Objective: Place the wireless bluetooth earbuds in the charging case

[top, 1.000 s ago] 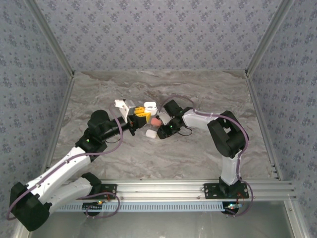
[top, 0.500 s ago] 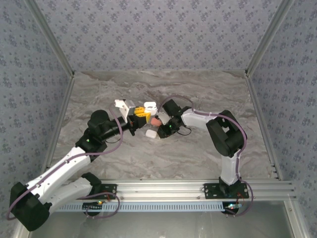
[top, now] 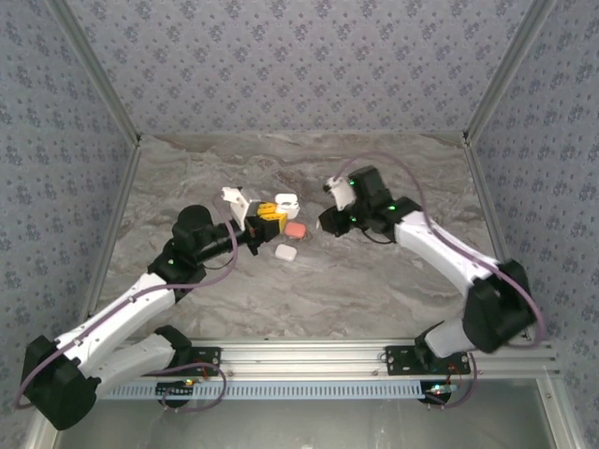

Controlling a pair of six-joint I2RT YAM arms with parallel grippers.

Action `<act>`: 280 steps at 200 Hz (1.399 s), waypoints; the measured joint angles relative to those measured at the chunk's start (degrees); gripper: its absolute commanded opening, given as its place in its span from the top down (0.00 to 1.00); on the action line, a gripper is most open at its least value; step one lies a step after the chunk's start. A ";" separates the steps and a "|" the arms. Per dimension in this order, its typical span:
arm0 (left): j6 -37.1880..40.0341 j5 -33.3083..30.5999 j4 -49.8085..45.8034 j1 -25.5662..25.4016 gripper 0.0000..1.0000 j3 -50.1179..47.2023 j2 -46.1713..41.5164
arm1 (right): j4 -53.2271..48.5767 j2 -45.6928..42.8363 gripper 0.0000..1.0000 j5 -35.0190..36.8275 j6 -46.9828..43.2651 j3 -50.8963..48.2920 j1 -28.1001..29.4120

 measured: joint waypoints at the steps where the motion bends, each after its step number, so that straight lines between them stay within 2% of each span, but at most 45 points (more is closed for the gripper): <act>1: 0.02 0.02 0.04 0.00 0.95 -0.02 0.09 | 0.04 -0.31 0.81 0.07 0.00 0.00 -0.04; 34: -1.36 0.35 2.10 0.00 0.95 -0.66 2.97 | 1.73 -11.21 0.81 1.90 -0.04 0.07 -0.46; 61: -2.54 1.29 3.72 0.00 0.95 -0.66 5.70 | 3.32 -14.16 0.80 2.69 -0.74 0.94 1.16; 96: -3.67 2.91 5.68 0.00 0.95 -0.66 7.32 | 5.44 -13.49 0.80 4.04 -2.25 3.06 6.51; 134: -4.13 4.07 6.58 0.00 0.95 -0.68 7.43 | 7.21 -9.51 0.80 4.55 -3.08 5.44 9.66; 176: -4.55 4.13 6.64 0.00 0.95 -0.68 7.43 | 7.48 -6.29 0.80 4.79 -3.93 7.45 11.23; 280: -4.52 4.13 6.64 0.00 0.95 -0.68 7.43 | 5.18 -6.10 0.79 4.87 -4.13 7.48 11.93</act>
